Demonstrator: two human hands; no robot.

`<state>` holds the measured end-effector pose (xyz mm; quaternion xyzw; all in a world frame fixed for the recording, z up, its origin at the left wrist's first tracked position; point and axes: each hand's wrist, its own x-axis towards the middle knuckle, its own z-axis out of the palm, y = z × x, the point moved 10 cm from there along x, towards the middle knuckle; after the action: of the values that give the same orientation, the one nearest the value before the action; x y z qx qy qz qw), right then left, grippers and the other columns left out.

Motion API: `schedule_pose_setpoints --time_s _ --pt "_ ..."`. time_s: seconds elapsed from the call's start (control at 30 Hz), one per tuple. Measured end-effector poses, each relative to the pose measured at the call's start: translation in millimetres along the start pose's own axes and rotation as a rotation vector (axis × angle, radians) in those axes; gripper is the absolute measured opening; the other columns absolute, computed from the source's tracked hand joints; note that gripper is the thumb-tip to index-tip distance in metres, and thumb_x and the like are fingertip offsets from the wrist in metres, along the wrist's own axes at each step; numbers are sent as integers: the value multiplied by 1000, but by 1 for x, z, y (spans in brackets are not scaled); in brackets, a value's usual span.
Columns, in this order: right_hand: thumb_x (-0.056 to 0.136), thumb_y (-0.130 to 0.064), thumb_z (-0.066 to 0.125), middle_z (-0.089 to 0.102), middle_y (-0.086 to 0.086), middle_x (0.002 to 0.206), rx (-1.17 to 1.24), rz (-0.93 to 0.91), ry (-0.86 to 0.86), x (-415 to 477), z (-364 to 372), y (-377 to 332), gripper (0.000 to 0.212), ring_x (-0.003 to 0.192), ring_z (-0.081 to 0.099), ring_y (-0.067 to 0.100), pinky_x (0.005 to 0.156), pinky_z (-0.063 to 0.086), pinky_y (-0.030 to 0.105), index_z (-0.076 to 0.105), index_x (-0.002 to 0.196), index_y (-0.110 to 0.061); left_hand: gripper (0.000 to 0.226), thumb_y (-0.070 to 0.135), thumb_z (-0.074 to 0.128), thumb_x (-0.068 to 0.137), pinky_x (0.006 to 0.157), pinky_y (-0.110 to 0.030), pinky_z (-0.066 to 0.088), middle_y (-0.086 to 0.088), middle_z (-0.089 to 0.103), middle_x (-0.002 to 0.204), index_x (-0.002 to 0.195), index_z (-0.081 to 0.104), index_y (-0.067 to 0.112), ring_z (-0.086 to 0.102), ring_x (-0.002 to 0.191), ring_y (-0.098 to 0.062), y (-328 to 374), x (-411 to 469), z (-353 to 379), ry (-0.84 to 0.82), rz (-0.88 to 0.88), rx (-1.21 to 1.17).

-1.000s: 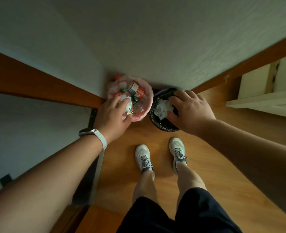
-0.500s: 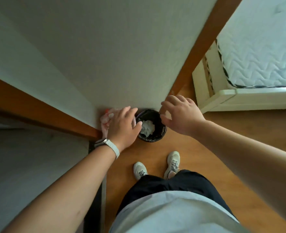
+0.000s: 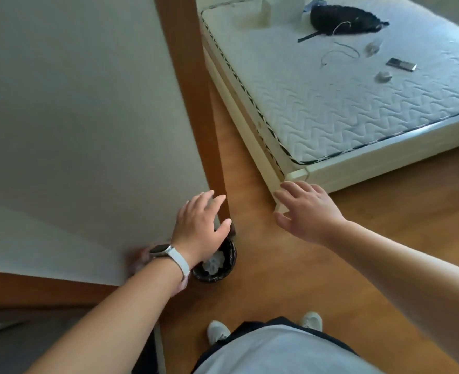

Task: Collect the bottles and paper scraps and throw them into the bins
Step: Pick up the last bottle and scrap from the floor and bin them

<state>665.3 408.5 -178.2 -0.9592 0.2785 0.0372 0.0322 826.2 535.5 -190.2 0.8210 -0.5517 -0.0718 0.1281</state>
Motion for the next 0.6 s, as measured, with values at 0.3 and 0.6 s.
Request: schedule_pose_setpoints --time_s 0.3,0.6 --pt "91 -54 45 46 3 145 28 190 93 -77 -27 189 56 135 39 24 109 31 40 49 137 -24 57 49 48 89 111 -49 33 -8 49 144 139 50 23 42 134 -27 212 85 33 -3 264 47" --pt "85 -54 39 59 9 131 63 432 180 -167 -33 350 57 121 54 29 97 45 44 62 123 -19 61 56 38 88 115 -47 22 -1 44 146 141 48 27 36 137 -23 386 147 77 -66 489 72"
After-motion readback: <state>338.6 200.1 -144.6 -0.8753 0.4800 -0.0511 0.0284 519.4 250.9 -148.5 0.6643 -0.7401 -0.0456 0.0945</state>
